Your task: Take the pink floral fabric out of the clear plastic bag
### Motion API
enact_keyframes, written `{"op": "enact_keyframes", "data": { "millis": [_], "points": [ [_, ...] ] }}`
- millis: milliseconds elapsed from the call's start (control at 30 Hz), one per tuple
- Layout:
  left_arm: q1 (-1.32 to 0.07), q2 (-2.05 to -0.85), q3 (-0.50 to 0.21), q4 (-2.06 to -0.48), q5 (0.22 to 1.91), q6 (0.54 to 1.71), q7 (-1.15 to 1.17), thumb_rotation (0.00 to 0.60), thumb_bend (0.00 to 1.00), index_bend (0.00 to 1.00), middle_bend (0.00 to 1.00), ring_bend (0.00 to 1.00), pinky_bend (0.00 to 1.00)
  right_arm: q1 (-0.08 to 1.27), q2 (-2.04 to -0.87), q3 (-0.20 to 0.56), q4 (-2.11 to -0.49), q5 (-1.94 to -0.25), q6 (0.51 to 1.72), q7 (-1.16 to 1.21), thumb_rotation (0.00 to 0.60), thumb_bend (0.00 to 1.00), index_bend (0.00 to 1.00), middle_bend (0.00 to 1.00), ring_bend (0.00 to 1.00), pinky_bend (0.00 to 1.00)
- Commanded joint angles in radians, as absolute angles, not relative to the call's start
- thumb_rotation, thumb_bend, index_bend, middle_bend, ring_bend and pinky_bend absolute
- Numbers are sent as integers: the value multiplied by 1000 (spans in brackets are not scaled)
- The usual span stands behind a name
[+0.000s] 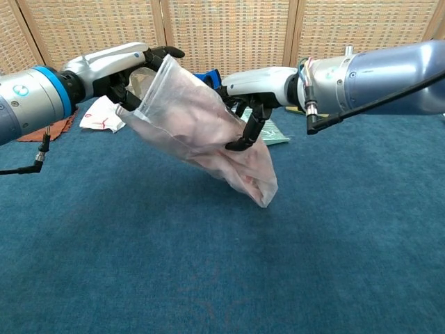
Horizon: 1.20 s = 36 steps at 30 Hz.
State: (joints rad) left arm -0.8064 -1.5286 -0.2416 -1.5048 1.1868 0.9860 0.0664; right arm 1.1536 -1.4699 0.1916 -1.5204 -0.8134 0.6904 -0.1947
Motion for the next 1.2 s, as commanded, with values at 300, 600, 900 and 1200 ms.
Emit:
{"op": "enact_keyframes", "data": {
  "millis": [300, 600, 900, 1200],
  "points": [
    [-874, -1607, -303, -1412, 1099, 933, 98, 600, 669, 754, 0, 0, 0, 1028, -1342, 86, -1595, -893, 860, -276, 600, 0, 0, 0, 0, 0],
    [-894, -1601, -336, -1448, 1089, 946, 106, 600, 669, 755, 0, 0, 0, 931, -1258, -24, -1612, -1014, 919, -362, 600, 0, 0, 3, 0, 0],
    [-922, -1603, -380, -1503, 1067, 974, 129, 600, 669, 755, 0, 0, 0, 851, -1244, -103, -1572, -1217, 972, -398, 600, 15, 99, 126, 24, 94],
    [-962, -1605, -411, -1529, 1023, 982, 183, 600, 669, 755, 0, 0, 0, 806, -1307, -193, -1355, -1647, 1117, -310, 600, 241, 199, 241, 147, 159]
  ]
}}
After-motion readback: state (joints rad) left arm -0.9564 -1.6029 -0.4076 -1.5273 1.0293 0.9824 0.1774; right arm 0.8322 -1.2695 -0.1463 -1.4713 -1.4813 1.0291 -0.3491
